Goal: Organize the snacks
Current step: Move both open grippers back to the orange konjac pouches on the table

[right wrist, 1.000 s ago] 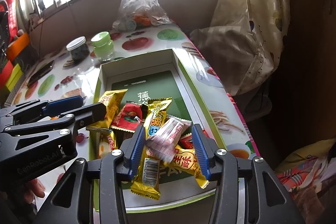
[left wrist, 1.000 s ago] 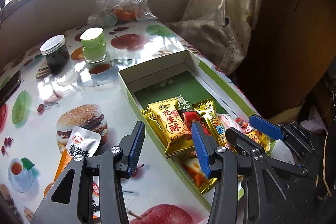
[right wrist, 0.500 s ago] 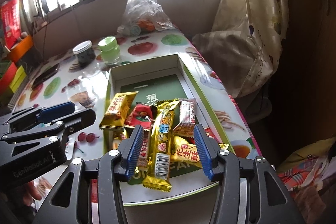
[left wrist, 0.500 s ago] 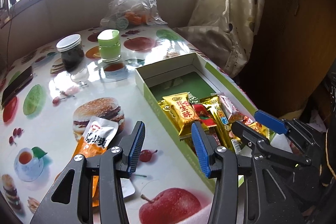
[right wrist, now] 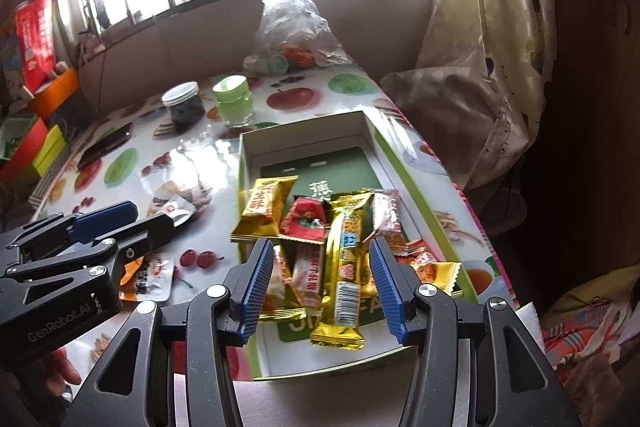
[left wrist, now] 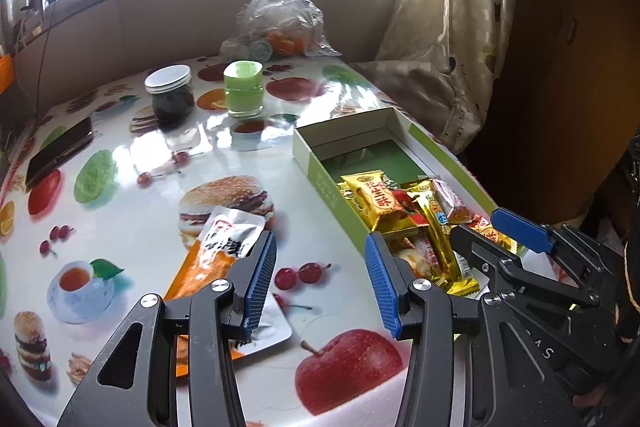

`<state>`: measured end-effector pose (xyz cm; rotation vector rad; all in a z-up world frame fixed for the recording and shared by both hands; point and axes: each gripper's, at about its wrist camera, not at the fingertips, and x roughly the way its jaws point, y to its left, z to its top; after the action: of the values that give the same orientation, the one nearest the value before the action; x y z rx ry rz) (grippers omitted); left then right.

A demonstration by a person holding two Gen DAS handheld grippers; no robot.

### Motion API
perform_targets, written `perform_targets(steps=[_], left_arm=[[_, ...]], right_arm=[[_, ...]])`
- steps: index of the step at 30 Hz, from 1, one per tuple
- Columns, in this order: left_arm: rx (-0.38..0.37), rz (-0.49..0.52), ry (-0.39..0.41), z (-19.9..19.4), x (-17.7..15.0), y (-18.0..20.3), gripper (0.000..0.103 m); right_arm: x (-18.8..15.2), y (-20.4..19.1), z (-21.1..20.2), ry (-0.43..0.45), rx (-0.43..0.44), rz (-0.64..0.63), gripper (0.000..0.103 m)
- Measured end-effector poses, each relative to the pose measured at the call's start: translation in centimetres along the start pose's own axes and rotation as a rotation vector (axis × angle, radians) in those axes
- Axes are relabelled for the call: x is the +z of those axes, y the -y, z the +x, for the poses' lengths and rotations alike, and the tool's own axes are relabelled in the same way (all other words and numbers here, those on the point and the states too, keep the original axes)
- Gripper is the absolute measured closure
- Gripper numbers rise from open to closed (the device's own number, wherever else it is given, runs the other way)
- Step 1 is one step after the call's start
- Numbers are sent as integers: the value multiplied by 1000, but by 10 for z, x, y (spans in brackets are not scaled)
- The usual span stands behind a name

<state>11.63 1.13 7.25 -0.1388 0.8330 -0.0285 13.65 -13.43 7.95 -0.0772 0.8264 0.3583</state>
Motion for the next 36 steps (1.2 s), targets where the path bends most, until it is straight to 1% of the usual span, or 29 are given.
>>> perform_targets(steps=[10, 21, 33, 36], left_arm=[[13, -23, 0, -11, -14, -16, 56], [58, -97, -20, -16, -34, -59, 56], [90, -161, -42, -17, -54, -95, 56], [103, -177, -49, -17, -60, -103, 56]], right_arm=[[-4, -19, -3, -1, 27, -21, 54], [-9, -44, 4, -25, 70, -60, 53], [-4, -87, 27, -73, 118, -114, 53], [-3, -97, 33, -94, 151, -103, 53]])
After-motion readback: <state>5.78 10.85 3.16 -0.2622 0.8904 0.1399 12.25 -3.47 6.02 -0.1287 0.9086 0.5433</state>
